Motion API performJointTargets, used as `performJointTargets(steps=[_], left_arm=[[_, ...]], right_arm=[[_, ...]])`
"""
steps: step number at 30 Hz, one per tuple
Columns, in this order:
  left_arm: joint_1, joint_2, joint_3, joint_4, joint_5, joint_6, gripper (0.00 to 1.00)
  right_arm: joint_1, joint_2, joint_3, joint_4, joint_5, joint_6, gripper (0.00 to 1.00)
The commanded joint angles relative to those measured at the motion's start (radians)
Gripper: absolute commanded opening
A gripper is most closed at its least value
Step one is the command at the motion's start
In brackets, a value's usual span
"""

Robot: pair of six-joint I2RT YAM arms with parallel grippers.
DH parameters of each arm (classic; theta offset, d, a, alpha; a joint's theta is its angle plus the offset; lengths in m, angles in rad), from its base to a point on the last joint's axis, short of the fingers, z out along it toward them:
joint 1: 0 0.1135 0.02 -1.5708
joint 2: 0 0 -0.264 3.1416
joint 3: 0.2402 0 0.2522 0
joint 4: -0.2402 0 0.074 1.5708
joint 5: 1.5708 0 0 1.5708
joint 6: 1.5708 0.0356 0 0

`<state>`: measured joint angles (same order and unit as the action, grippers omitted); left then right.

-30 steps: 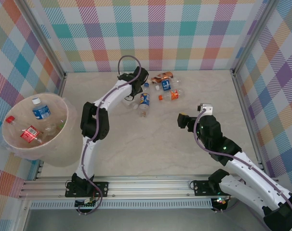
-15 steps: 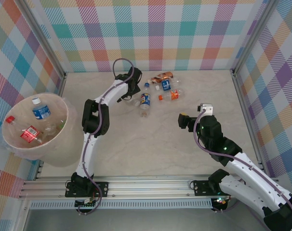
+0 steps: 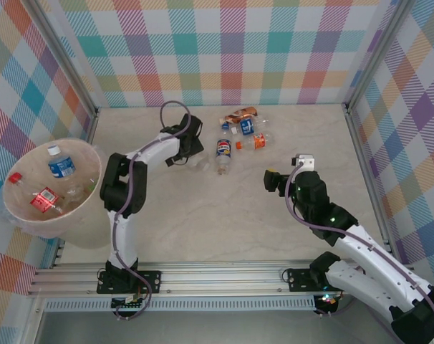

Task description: Put the plastic bottles in the bin

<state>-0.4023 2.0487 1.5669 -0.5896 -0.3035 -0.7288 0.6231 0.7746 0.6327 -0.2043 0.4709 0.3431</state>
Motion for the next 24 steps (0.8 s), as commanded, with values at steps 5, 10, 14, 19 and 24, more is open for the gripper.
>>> performJointTargets(steps=[5,10,14,19,24], left_arm=[[0.000,-0.286,-0.290,0.022,0.069,0.043,1.00],[-0.007,-0.409,-0.358,0.066,0.122,0.018,1.00],[0.000,-0.387,-0.327,0.140,0.145,0.220,1.00],[0.005,-0.249,-0.233,0.196,0.214,0.557,1.00],[0.036,-0.133,-0.132,0.141,0.307,0.660,1.00]], right_arm=[[-0.002,0.025,0.000,0.012,-0.023,0.017,1.00],[-0.002,0.042,-0.002,0.029,-0.043,0.026,1.00],[-0.002,0.057,0.005,0.046,-0.083,0.028,1.00],[-0.002,0.055,0.013,0.025,-0.085,0.031,1.00],[-0.002,0.022,0.003,0.000,-0.068,0.047,1.00]])
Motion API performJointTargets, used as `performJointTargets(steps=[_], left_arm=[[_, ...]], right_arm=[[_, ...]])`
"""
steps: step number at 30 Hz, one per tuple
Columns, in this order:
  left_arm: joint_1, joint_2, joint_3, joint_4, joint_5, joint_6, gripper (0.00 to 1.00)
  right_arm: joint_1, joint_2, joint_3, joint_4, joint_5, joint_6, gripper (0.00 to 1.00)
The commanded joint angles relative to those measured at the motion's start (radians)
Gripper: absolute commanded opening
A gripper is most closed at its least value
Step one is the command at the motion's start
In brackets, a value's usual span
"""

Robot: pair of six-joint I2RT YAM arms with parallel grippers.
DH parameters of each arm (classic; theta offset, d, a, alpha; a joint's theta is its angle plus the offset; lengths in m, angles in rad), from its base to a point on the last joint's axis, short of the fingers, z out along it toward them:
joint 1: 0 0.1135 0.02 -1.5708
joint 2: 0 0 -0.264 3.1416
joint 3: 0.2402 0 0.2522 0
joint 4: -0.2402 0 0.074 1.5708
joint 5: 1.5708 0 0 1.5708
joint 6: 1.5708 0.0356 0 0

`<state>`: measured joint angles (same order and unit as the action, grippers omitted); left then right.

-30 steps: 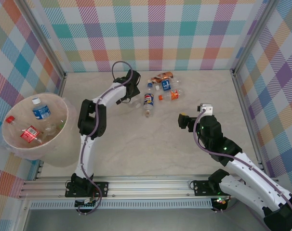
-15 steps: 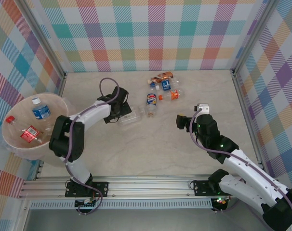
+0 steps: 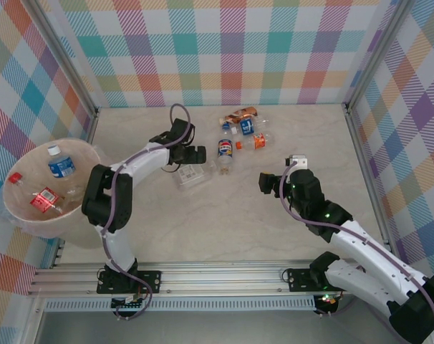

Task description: Put the plastic bottles in the bin

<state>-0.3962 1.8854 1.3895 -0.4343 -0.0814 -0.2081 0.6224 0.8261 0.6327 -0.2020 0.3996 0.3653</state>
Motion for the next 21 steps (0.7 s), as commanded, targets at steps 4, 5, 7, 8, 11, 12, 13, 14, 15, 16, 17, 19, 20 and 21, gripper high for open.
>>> performJointTargets(steps=[4,5,7,8,11,12,13,14,15,16,17,19,20,21], left_arm=[[0.031,-0.015,-0.010,0.014,0.251,0.105,1.00],[0.030,-0.040,-0.035,0.027,0.284,0.082,1.00],[0.028,-0.094,-0.102,0.062,0.326,0.037,1.00],[0.026,-0.123,-0.137,0.080,0.346,0.016,1.00],[0.009,-0.197,-0.228,0.108,0.359,-0.021,1.00],[0.001,-0.213,-0.250,0.104,0.358,-0.025,1.00],[-0.010,-0.226,-0.265,0.098,0.354,-0.029,1.00],[-0.022,-0.239,-0.280,0.089,0.350,-0.032,1.00],[-0.037,-0.254,-0.290,0.077,0.335,-0.035,1.00],[-0.055,-0.267,-0.296,0.069,0.307,-0.039,1.00],[-0.076,-0.284,-0.304,0.062,0.249,-0.043,1.00],[-0.129,-0.294,-0.299,0.033,0.099,-0.073,1.00],[-0.158,-0.288,-0.287,0.005,0.008,-0.091,1.00],[-0.181,-0.277,-0.273,-0.020,-0.075,-0.098,1.00]], right_arm=[[-0.002,-0.053,-0.007,-0.007,0.019,0.030,1.00],[-0.001,-0.054,-0.008,-0.007,0.022,0.031,1.00],[-0.001,-0.052,-0.009,-0.005,0.025,0.027,1.00],[-0.001,-0.047,-0.008,0.000,0.024,0.024,1.00],[-0.001,-0.025,-0.001,0.010,0.014,0.018,1.00],[-0.001,-0.016,0.002,0.015,0.010,0.017,1.00],[-0.001,-0.007,0.006,0.016,0.005,0.017,1.00],[-0.002,0.001,0.008,0.020,0.000,0.018,1.00],[-0.002,0.007,0.013,0.021,-0.007,0.018,1.00],[-0.002,0.015,0.017,0.021,-0.011,0.020,1.00],[-0.001,0.020,0.018,0.023,-0.015,0.021,1.00],[-0.001,0.030,0.018,0.028,-0.021,0.027,1.00],[-0.002,0.032,0.017,0.031,-0.022,0.028,1.00],[-0.001,0.036,0.017,0.032,-0.024,0.030,1.00]])
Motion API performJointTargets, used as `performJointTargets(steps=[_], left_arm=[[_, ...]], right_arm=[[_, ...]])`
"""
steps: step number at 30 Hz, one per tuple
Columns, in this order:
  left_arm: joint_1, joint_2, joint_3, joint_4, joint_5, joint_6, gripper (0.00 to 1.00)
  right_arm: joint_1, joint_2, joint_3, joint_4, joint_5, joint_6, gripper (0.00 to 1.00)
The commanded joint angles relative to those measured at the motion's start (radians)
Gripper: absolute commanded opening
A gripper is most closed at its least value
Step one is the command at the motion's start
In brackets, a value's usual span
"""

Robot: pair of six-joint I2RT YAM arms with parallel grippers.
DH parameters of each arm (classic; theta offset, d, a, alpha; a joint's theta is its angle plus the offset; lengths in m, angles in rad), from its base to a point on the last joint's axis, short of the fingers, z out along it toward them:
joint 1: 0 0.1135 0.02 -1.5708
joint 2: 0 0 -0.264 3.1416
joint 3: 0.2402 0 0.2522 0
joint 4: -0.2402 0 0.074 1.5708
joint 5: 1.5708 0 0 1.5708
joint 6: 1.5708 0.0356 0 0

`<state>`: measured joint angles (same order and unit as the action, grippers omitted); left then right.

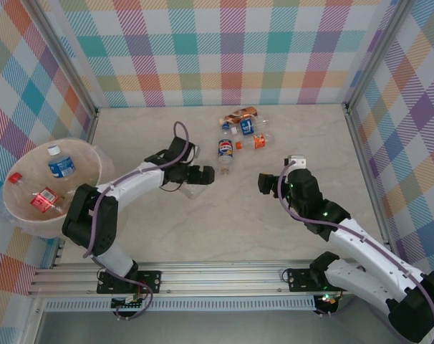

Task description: Put the plastic bottles in the bin

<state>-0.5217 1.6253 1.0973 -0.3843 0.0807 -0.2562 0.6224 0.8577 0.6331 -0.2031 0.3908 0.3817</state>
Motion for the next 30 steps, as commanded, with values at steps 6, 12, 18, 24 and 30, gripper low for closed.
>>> performJointTargets(steps=[6,12,18,24,30], left_arm=[[-0.089,0.057,0.085,-0.156,-0.409,0.055,1.00],[-0.072,0.091,0.151,-0.205,-0.291,0.249,1.00],[-0.046,0.185,0.240,-0.311,-0.199,0.352,1.00],[-0.007,0.242,0.304,-0.323,-0.230,0.395,1.00],[-0.004,0.319,0.328,-0.329,-0.191,0.430,1.00]], right_arm=[[-0.001,-0.002,0.023,0.019,-0.021,0.014,1.00],[-0.001,-0.025,0.015,0.012,-0.004,0.018,1.00],[-0.002,-0.034,0.017,-0.002,0.000,0.018,1.00],[-0.001,-0.046,0.014,-0.009,0.011,0.014,1.00],[-0.001,-0.051,0.010,-0.012,0.017,0.018,1.00]])
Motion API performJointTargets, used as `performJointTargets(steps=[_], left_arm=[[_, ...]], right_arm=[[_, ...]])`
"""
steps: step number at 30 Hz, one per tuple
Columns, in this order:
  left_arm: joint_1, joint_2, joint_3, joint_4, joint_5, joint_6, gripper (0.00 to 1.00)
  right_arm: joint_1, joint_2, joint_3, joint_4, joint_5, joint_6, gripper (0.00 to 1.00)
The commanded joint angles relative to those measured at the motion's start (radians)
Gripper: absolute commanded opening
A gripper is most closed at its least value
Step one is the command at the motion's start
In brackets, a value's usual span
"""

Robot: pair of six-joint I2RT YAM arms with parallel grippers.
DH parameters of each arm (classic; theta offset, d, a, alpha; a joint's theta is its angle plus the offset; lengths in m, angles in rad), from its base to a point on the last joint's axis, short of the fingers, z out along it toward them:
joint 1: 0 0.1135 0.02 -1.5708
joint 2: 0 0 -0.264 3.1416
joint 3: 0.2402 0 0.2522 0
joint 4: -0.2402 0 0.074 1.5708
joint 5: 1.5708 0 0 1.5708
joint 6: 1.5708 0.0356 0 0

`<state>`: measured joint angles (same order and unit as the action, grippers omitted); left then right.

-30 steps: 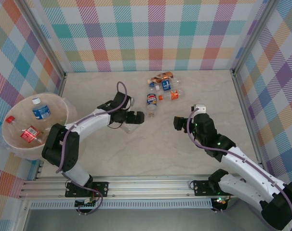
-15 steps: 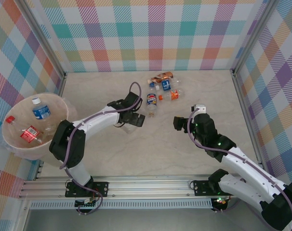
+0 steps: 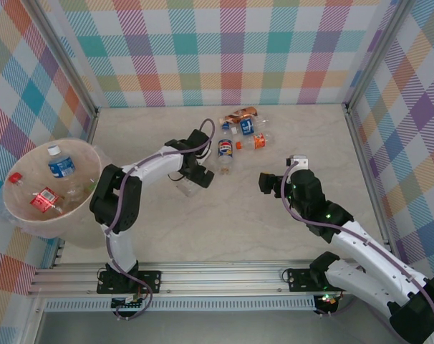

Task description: Put the plastic bottles in the bin

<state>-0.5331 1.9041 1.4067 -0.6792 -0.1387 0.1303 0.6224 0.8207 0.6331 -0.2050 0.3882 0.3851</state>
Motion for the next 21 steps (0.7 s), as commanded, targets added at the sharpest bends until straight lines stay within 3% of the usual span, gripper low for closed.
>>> performJointTargets(steps=[1,4,12,17,21], left_arm=[[0.007,0.049,0.015,-0.030,0.027,0.046,1.00],[0.013,0.071,0.006,-0.019,0.043,0.058,0.98],[0.018,-0.041,-0.027,0.028,0.003,0.005,0.77],[0.018,-0.224,0.000,-0.049,-0.103,-0.115,0.75],[0.018,-0.386,0.079,-0.170,-0.301,-0.263,0.75]], right_arm=[[-0.001,-0.014,0.010,-0.011,0.021,0.014,1.00],[-0.001,-0.014,0.011,-0.012,0.024,0.010,1.00],[-0.001,-0.001,0.011,-0.001,0.025,0.008,1.00],[-0.001,0.012,0.001,0.078,-0.052,-0.032,1.00],[-0.001,0.033,0.000,0.162,-0.146,-0.074,1.00]])
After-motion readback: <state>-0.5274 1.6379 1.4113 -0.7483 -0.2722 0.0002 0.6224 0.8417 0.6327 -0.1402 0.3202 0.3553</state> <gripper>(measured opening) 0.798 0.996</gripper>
